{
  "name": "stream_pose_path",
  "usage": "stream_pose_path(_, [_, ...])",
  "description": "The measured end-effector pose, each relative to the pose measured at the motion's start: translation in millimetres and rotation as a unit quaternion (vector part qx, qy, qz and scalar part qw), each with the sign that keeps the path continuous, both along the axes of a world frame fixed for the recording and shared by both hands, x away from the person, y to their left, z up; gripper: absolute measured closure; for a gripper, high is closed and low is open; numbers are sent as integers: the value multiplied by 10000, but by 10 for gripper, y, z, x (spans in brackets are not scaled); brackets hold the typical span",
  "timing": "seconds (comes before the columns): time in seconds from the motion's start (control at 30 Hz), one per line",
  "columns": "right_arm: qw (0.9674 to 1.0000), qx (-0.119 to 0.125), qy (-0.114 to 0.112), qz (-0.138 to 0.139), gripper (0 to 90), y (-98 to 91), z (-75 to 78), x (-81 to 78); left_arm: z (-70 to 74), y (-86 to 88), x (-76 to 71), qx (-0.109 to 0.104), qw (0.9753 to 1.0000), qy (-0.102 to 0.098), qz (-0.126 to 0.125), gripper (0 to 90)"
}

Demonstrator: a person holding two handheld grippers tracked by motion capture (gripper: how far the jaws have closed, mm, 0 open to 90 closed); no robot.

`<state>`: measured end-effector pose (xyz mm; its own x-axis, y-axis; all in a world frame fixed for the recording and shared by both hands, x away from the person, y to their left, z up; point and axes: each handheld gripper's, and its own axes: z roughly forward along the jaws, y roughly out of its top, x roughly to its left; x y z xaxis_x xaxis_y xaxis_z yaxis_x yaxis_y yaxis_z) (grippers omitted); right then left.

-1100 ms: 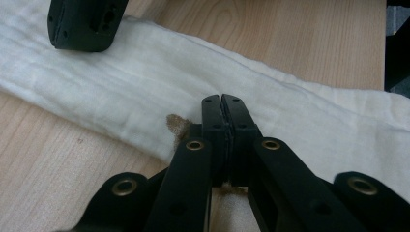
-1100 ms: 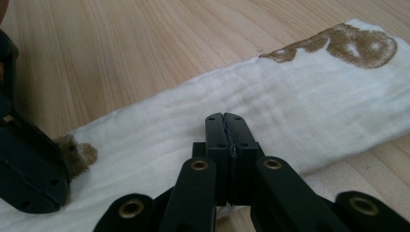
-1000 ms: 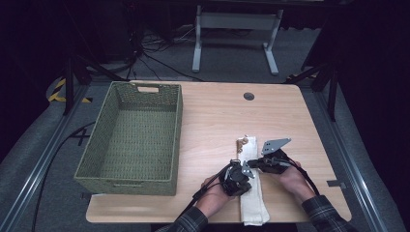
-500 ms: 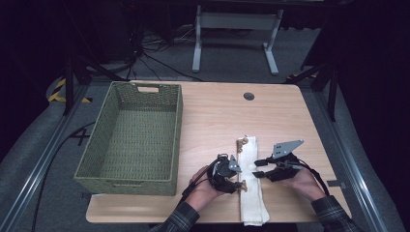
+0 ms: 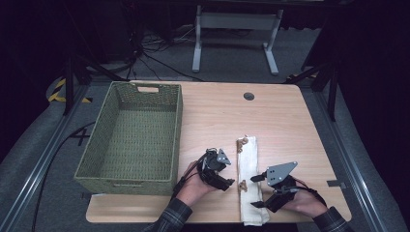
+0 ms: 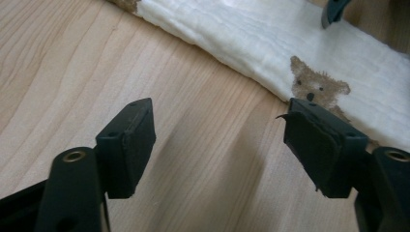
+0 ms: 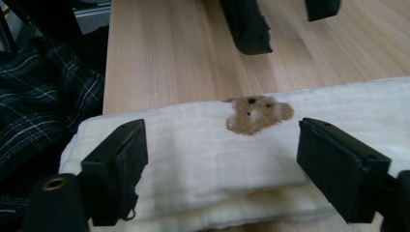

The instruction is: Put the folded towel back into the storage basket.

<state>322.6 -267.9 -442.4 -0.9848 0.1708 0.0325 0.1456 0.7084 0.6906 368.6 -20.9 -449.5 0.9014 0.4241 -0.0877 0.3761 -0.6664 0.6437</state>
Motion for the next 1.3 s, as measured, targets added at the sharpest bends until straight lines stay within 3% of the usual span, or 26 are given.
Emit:
stream_pose_path(0.3, [9992, -370, -84, 136, 59, 137, -183, -8, -41, -6, 18, 72, 9999, -34, 61, 189])
stream_pose_path(0.43, [9990, -361, -219, 129, 63, 152, -213, -53, -33, -5, 22, 155, 9999, -29, 40, 188])
stream_pose_path(0.6, [9993, -262, -214, 136, 222, 105, -192, -57, -36, -26, 20, 165, 9998, -39, 52, 188])
stream_pose_path(0.83, [9992, -122, -97, 376, 645, 45, -153, -77, 6, -69, 43, 127, 9999, -60, -7, 204])
stream_pose_path(1.03, [9986, -56, 116, 510, 760, 15, -153, -50, 69, -178, 105, 94, 9997, -191, -123, 204])
stream_pose_path(1.23, [9981, -75, 140, 598, 766, 14, -149, -61, 132, -311, 243, -22, 9992, -320, -245, 202])
stream_pose_path(1.3, [9980, -104, 121, 612, 765, 16, -146, -62, 154, -368, 295, 77, 9988, -342, -341, 197])
